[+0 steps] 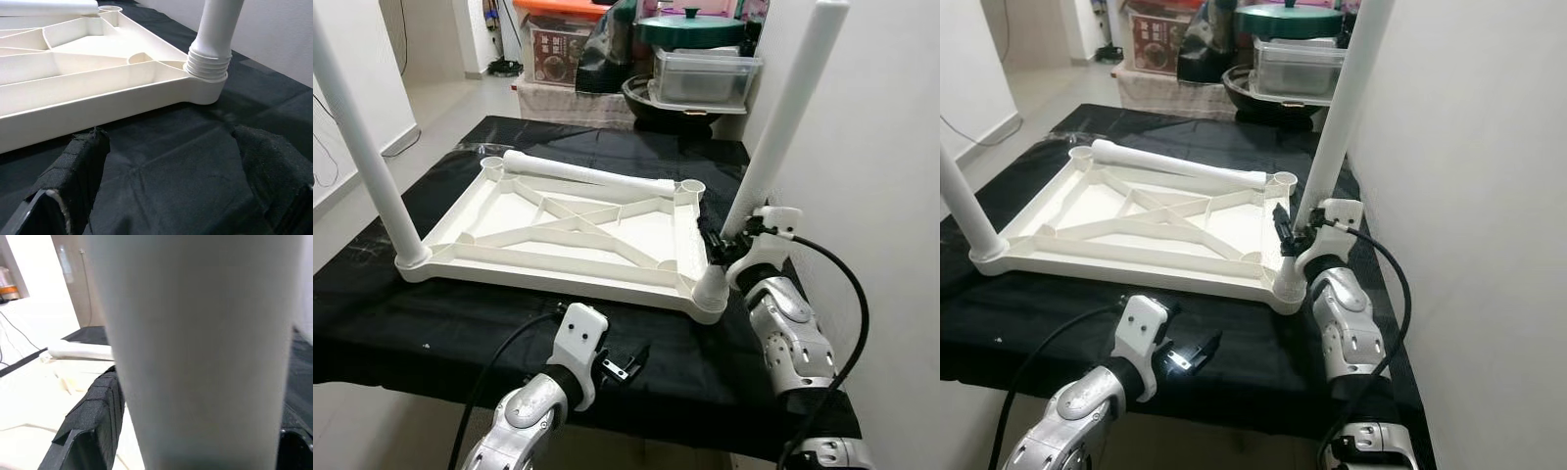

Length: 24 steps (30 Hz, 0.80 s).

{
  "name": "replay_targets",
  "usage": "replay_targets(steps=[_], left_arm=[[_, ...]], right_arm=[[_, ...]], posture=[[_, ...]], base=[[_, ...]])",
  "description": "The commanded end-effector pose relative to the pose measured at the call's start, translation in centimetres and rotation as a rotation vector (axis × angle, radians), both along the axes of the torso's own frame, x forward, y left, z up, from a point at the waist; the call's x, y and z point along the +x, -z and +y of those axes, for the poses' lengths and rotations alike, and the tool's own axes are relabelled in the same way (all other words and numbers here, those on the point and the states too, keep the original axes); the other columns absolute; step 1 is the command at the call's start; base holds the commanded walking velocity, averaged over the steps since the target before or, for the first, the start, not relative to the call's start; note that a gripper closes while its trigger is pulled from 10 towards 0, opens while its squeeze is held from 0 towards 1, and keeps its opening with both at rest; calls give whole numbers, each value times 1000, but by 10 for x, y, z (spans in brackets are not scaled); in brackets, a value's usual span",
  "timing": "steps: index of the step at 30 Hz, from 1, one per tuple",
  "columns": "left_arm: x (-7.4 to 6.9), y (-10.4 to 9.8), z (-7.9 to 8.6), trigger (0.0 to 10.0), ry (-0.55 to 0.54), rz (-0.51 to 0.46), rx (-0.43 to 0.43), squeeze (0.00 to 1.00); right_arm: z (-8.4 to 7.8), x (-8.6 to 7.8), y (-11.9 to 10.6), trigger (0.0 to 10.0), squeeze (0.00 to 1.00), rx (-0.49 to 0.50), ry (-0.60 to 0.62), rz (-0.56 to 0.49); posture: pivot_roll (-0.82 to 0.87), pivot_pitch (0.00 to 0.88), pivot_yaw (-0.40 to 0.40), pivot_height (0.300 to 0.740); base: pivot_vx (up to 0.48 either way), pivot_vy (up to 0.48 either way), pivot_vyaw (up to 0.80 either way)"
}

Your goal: Building children table

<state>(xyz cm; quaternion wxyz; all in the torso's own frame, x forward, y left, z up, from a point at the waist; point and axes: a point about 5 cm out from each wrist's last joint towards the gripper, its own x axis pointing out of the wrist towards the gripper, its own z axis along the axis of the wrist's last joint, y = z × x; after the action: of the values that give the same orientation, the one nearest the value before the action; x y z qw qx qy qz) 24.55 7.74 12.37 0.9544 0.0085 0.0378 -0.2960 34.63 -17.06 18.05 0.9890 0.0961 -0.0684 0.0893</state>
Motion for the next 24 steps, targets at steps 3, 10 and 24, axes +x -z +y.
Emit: replay_targets(steps=[3,10,24], left_arm=[[0,2,-4,10000,11,-16,8,0],[-1,2,-5,10000,9,-20,9,0],[-3,2,-4,10000,5,-29,10,0]], right_arm=[[-14,11,-12,10000,0,-55,-525,57],[-12,12,-15,10000,0,-150,-766,95],[-7,7,-13,4314,0,-147,-1022,106]], posture=[[191,0,-119,740],[214,0,-135,740],[219,0,-135,740]], base=[[0,0,0],[0,0,0],[0,0,0]])
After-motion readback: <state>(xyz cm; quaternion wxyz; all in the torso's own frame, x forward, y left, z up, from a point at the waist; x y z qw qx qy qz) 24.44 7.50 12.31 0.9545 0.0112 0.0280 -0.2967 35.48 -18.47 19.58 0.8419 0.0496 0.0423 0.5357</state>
